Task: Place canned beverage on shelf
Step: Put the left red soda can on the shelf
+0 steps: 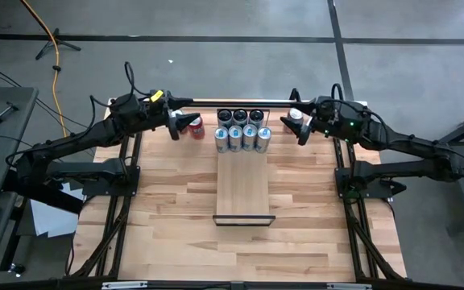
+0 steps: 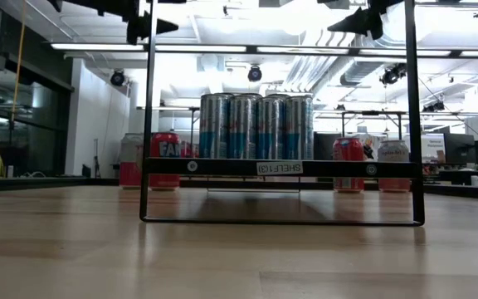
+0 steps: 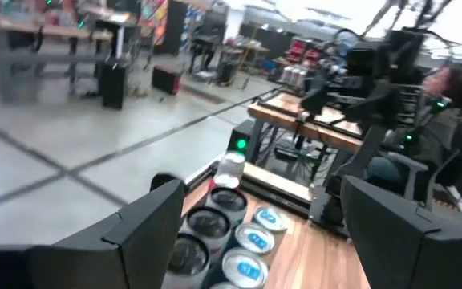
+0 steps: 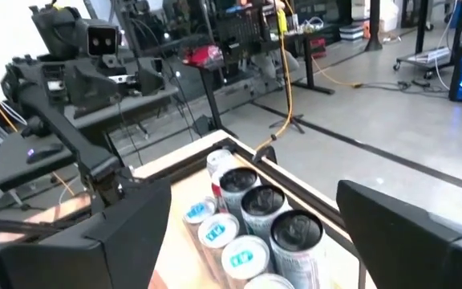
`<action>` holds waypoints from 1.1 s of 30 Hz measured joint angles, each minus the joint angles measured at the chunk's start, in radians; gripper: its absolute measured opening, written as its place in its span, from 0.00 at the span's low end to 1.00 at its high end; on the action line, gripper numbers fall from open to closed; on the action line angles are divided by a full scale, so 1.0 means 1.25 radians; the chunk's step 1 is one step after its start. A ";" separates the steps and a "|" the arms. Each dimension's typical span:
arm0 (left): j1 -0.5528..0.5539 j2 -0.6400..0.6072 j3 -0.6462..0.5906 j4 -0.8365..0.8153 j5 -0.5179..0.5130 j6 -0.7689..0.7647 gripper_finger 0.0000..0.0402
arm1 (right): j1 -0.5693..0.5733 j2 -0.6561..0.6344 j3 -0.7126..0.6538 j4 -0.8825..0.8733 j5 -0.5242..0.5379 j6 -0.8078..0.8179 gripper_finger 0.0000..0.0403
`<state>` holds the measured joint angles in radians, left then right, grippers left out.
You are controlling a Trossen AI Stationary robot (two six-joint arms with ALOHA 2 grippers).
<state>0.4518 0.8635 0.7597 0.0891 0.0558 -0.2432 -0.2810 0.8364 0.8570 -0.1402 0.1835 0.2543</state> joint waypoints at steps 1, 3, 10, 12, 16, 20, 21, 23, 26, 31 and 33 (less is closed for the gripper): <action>0.000 0.000 0.000 -0.013 -0.006 -0.014 0.74 | 0.000 0.000 0.000 -0.007 0.002 0.000 0.85; 0.000 0.000 0.000 -0.041 -0.014 -0.031 0.74 | 0.000 0.000 0.000 -0.011 0.005 0.000 0.85; 0.000 0.000 0.000 -0.119 -0.035 -0.059 0.74 | 0.000 0.000 0.000 -0.011 0.007 0.000 0.85; 0.000 0.000 0.000 -0.143 -0.053 -0.100 0.74 | 0.000 0.000 0.000 -0.011 0.007 0.000 0.85; 0.014 0.000 0.000 -0.213 -0.076 -0.202 0.74 | 0.000 0.000 0.000 -0.011 0.007 0.020 0.85; 0.049 0.000 0.000 -0.294 -0.069 -0.280 0.74 | 0.000 0.000 0.000 -0.011 0.032 0.048 0.85; 0.063 0.000 0.000 -0.315 -0.063 -0.296 0.74 | 0.000 0.000 0.000 -0.011 0.045 0.051 0.85; 0.095 0.000 0.000 -0.357 -0.040 -0.321 0.74 | 0.000 0.000 0.000 -0.011 0.081 0.073 0.85; 0.142 0.016 0.000 -0.400 0.010 -0.334 0.74 | 0.000 0.000 0.000 -0.010 0.144 0.115 0.85; 0.190 0.093 0.045 -0.468 0.057 -0.291 0.74 | 0.000 0.000 0.000 -0.010 0.203 0.161 0.85; 0.203 0.142 0.080 -0.501 0.056 -0.244 0.74 | 0.000 0.000 0.000 -0.011 0.203 0.176 0.85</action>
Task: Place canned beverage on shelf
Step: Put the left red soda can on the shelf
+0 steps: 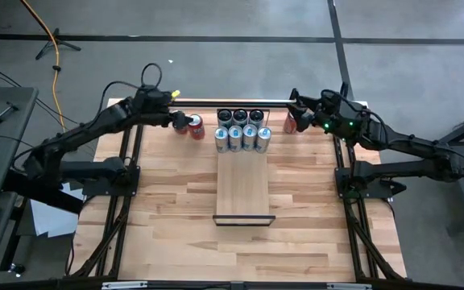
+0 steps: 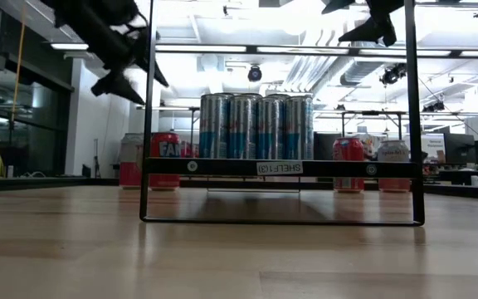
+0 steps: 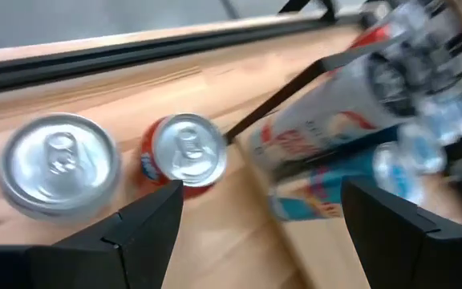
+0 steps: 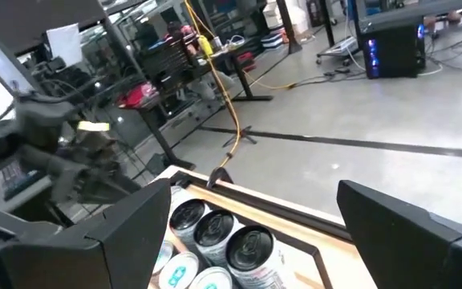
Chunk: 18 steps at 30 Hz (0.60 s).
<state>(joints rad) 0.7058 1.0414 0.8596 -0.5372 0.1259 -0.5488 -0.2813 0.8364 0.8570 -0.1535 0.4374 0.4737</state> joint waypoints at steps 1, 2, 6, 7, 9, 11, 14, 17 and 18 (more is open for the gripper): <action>0.007 0.027 0.020 -0.020 -0.002 0.026 0.74 | 0.000 0.000 0.000 0.000 0.000 0.005 0.85; 0.016 0.055 0.042 -0.039 -0.007 0.052 0.74 | 0.000 0.000 0.000 0.000 0.000 0.009 0.85; 0.056 0.171 0.127 -0.117 -0.028 0.125 0.74 | 0.000 0.002 0.000 0.000 0.002 0.015 0.85; 0.064 0.200 0.147 -0.133 -0.028 0.138 0.74 | 0.000 0.003 0.000 0.000 0.006 0.015 0.85; 0.072 0.249 0.181 -0.148 -0.029 0.161 0.74 | 0.000 0.006 -0.001 -0.002 0.007 0.016 0.85; 0.074 0.293 0.208 -0.156 -0.028 0.181 0.74 | 0.000 0.013 -0.002 -0.009 0.007 0.016 0.85; 0.071 0.343 0.244 -0.158 -0.005 0.190 0.74 | 0.000 0.025 -0.002 -0.021 0.007 0.016 0.85; 0.060 0.374 0.276 -0.158 0.012 0.190 0.74 | 0.000 0.041 -0.002 -0.031 0.007 0.016 0.85; 0.054 0.380 0.284 -0.159 0.010 0.190 0.74 | 0.000 0.046 -0.002 -0.031 0.006 0.016 0.85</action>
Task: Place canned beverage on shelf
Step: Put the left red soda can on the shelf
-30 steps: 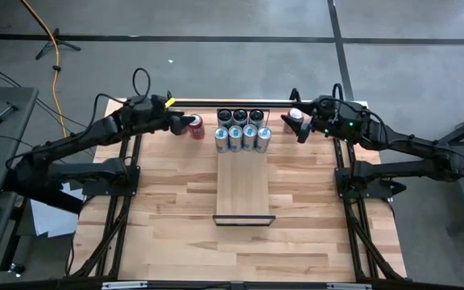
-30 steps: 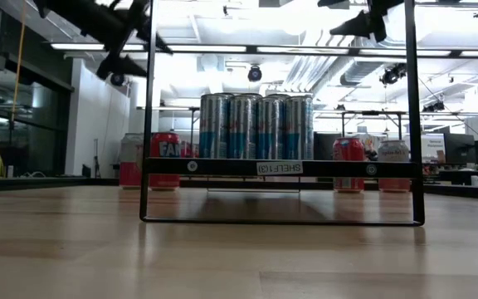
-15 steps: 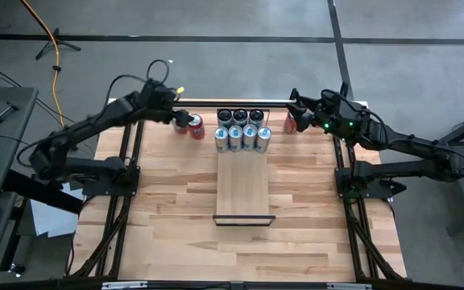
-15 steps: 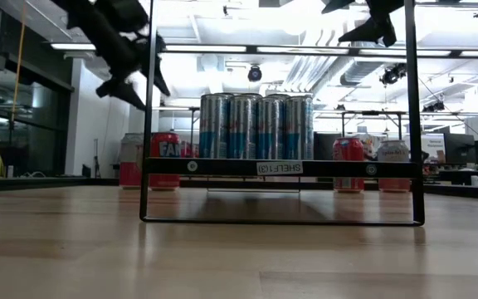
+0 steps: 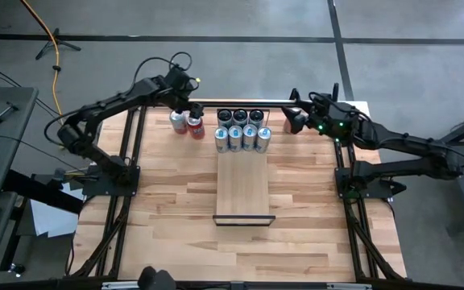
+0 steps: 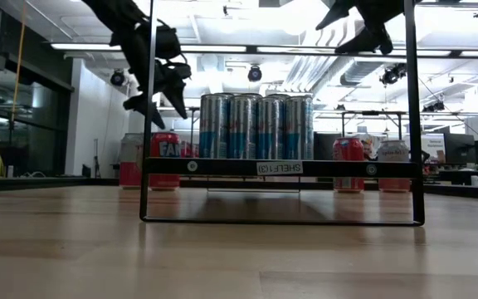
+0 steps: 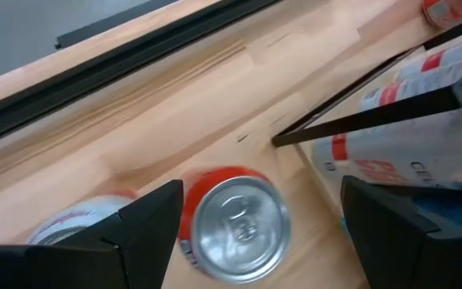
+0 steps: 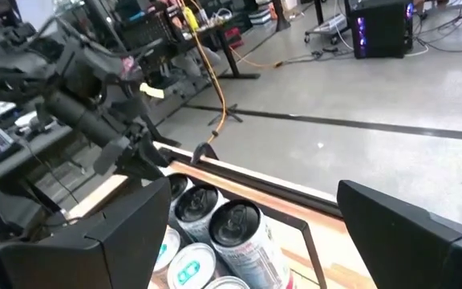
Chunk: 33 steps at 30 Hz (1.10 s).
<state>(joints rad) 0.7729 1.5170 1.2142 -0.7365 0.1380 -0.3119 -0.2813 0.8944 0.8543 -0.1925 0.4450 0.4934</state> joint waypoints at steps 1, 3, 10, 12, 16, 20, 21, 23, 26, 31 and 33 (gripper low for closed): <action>-0.005 0.006 0.007 0.000 -0.004 0.000 0.74 | 0.000 0.005 0.000 0.000 -0.003 0.000 0.85; -0.018 0.013 0.016 -0.006 -0.021 0.000 0.74 | 0.000 0.013 0.000 0.000 -0.008 0.000 0.85; -0.065 0.032 0.018 -0.073 -0.087 0.012 0.74 | 0.000 0.017 -0.001 0.001 -0.009 -0.001 0.85; -0.074 0.040 0.018 -0.078 -0.106 0.014 0.74 | 0.000 0.017 -0.001 0.001 -0.009 -0.002 0.85; -0.085 0.055 0.018 -0.058 -0.115 0.001 0.74 | 0.000 0.017 -0.001 0.001 -0.009 -0.003 0.85; -0.093 0.076 0.018 -0.058 -0.148 0.001 0.74 | 0.000 0.017 -0.001 0.001 -0.010 -0.003 0.85; -0.093 0.083 0.018 -0.060 -0.148 0.001 0.74 | 0.000 0.017 -0.001 0.001 -0.010 -0.003 0.85; -0.098 0.098 0.018 -0.060 -0.147 0.001 0.74 | 0.000 0.017 -0.001 0.001 -0.010 -0.003 0.85; -0.109 0.116 0.017 -0.059 -0.150 0.001 0.74 | 0.000 0.017 -0.001 0.001 -0.010 -0.003 0.85; -0.127 0.140 0.018 -0.056 -0.171 0.002 0.74 | 0.000 0.017 -0.001 0.001 -0.012 -0.003 0.85; -0.131 0.143 0.018 -0.056 -0.185 0.008 0.74 | 0.000 0.017 -0.001 0.001 -0.012 -0.003 0.85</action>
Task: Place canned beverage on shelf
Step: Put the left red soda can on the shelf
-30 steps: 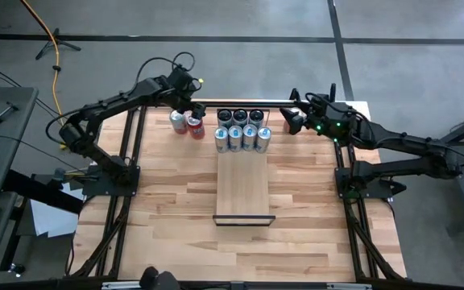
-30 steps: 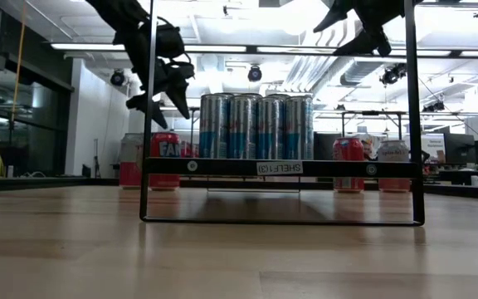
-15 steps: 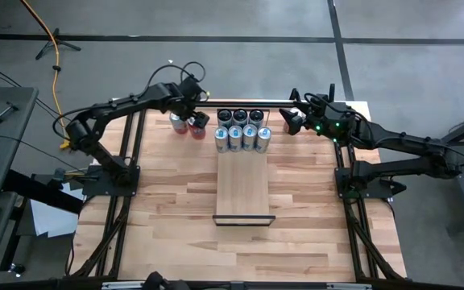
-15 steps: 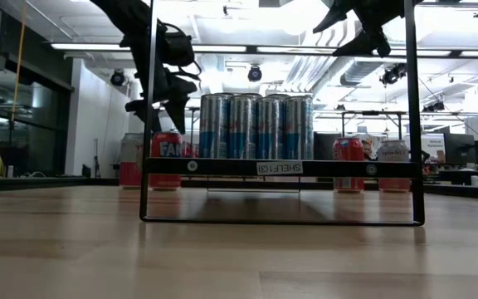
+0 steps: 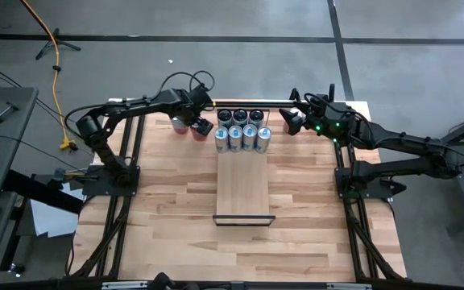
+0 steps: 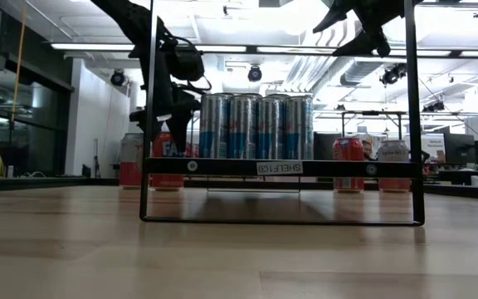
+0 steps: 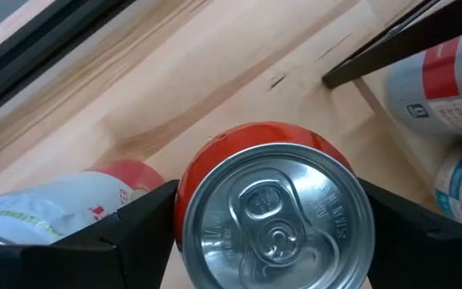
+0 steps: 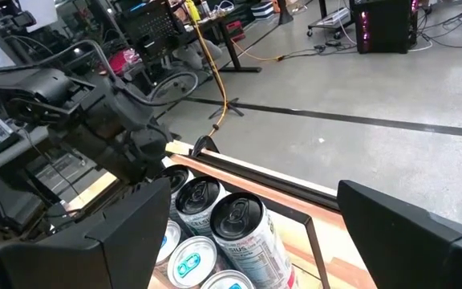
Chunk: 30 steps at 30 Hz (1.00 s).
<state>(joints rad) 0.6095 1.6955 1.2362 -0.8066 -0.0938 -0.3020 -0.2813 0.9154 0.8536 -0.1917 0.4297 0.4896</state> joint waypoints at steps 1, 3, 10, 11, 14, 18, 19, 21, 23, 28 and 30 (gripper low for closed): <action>-0.003 0.000 0.000 0.001 -0.004 0.004 0.74 | 0.000 0.000 0.000 0.000 0.000 0.000 0.85; -0.003 0.000 -0.001 0.008 -0.012 0.005 0.74 | 0.000 0.000 0.000 0.000 0.000 0.000 0.85; -0.006 0.000 -0.001 0.017 -0.016 0.007 0.74 | 0.000 0.000 0.000 0.000 0.000 0.000 0.85; -0.007 0.000 -0.001 0.018 -0.017 0.011 0.74 | 0.000 0.000 0.000 0.000 0.000 0.000 0.85; -0.008 0.000 -0.001 0.019 -0.017 0.020 0.73 | 0.000 0.000 0.000 0.000 0.001 0.000 0.85; -0.007 -0.001 -0.001 0.019 -0.017 0.018 0.67 | 0.000 0.000 0.000 0.000 0.001 0.000 0.85; -0.007 -0.002 -0.001 0.019 -0.017 0.014 0.64 | 0.000 0.000 0.000 0.000 0.001 0.000 0.85; -0.007 -0.002 -0.001 0.017 -0.016 0.014 0.58 | 0.000 0.000 0.000 0.000 0.001 0.000 0.85; -0.007 -0.005 -0.001 0.016 -0.014 0.014 0.57 | 0.000 0.000 0.000 0.000 0.001 0.000 0.85; -0.006 -0.047 0.007 -0.016 -0.016 0.015 0.57 | 0.000 0.000 0.000 -0.003 0.001 0.003 0.85; 0.000 -0.078 0.027 -0.037 -0.028 0.019 0.57 | 0.000 0.000 0.000 -0.009 0.001 0.003 0.85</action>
<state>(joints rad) 0.6095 1.5976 1.2705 -0.8532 -0.1282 -0.2777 -0.2813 0.9153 0.8536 -0.2028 0.4311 0.4929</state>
